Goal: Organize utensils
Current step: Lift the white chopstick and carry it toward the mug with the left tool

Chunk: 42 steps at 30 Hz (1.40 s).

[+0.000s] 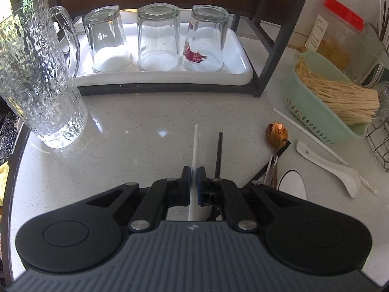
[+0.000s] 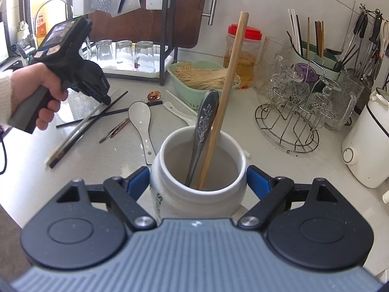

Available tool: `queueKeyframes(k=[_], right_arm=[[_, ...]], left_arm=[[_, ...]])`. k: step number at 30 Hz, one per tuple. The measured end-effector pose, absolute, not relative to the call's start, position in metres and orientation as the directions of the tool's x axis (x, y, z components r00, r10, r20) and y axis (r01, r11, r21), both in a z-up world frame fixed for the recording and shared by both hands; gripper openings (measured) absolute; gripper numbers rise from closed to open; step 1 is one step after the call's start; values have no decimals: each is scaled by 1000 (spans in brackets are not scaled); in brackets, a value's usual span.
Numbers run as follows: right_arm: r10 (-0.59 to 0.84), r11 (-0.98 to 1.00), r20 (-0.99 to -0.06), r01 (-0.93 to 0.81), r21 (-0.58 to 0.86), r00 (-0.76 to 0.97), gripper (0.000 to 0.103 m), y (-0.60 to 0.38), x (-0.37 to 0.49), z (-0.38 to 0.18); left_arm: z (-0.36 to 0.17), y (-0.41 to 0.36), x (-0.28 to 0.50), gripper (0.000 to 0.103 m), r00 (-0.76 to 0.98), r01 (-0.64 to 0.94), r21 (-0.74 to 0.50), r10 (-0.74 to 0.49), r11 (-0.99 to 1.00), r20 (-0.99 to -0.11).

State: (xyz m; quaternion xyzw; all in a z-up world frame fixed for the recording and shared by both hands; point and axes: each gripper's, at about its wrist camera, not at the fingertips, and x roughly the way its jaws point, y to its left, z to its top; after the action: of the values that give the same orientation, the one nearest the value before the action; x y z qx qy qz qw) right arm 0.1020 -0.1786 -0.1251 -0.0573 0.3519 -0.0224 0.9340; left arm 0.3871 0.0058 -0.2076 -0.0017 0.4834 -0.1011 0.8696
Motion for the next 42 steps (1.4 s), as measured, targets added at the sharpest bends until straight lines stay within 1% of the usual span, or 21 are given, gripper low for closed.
queueKeyframes(k=[16, 31, 42], right_arm=[[-88, 992, -639, 9, -126, 764, 89, -177, 101, -126], [-66, 992, -613, -14, -124, 787, 89, -179, 99, -129], [-59, 993, -599, -17, -121, 799, 89, -179, 100, -129]], left_arm=[[-165, 1, 349, 5, 577, 191, -141, -227, 971, -784], [-116, -16, 288, 5, 634, 243, -154, -277, 958, -723], [-84, -12, 252, 5, 657, 263, -188, -318, 946, -683]])
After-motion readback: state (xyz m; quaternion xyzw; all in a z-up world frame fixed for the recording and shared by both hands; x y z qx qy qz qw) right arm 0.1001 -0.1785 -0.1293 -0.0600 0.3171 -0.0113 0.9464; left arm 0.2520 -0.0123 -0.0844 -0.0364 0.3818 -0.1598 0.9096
